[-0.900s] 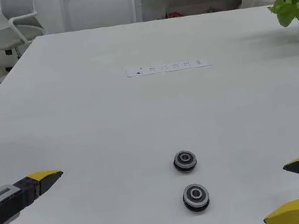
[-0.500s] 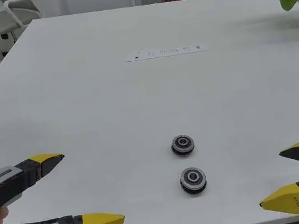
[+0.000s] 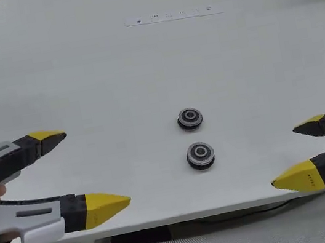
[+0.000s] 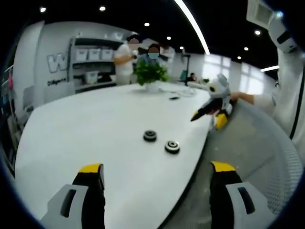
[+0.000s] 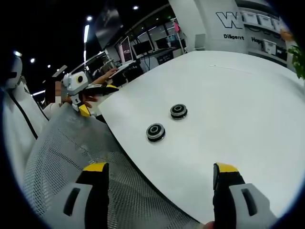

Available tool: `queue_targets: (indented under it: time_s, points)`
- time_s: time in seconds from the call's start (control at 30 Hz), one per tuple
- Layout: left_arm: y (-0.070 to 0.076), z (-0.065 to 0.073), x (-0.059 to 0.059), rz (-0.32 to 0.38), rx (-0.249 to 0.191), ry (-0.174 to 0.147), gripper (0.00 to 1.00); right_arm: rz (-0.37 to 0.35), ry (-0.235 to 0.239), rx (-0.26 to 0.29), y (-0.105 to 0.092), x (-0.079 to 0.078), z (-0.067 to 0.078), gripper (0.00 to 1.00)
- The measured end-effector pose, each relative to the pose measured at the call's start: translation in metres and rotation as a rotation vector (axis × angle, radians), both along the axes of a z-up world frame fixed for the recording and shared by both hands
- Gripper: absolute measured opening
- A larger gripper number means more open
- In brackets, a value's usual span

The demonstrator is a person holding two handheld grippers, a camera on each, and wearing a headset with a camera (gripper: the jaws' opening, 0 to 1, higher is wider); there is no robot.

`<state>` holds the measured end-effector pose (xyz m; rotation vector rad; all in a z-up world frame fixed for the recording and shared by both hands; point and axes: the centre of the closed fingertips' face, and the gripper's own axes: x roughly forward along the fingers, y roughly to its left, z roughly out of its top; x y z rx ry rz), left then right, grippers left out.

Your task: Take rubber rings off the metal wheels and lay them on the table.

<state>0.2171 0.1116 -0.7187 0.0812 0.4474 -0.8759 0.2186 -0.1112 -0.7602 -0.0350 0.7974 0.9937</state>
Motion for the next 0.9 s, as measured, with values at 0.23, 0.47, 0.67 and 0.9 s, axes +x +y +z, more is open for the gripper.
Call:
queue_targets:
  time_s: [0.23,0.47,0.67,0.9]
  points:
    - [-0.001,0.008,0.002,0.02,-0.027,-0.008,0.92,0.01,0.006,0.009,-0.004,0.001,-0.003,0.89]
    - [-0.001,0.004,0.003,0.017,-0.002,0.012,0.92,0.023,0.001,0.057,-0.003,0.002,0.005,0.92]
    - [-0.008,0.005,0.002,-0.005,-0.032,0.027,0.92,0.031,-0.004,0.071,-0.004,0.001,0.005,0.92]
    - [-0.013,0.007,0.001,-0.03,0.001,0.022,0.92,0.036,-0.02,0.078,-0.006,-0.003,0.009,0.9]
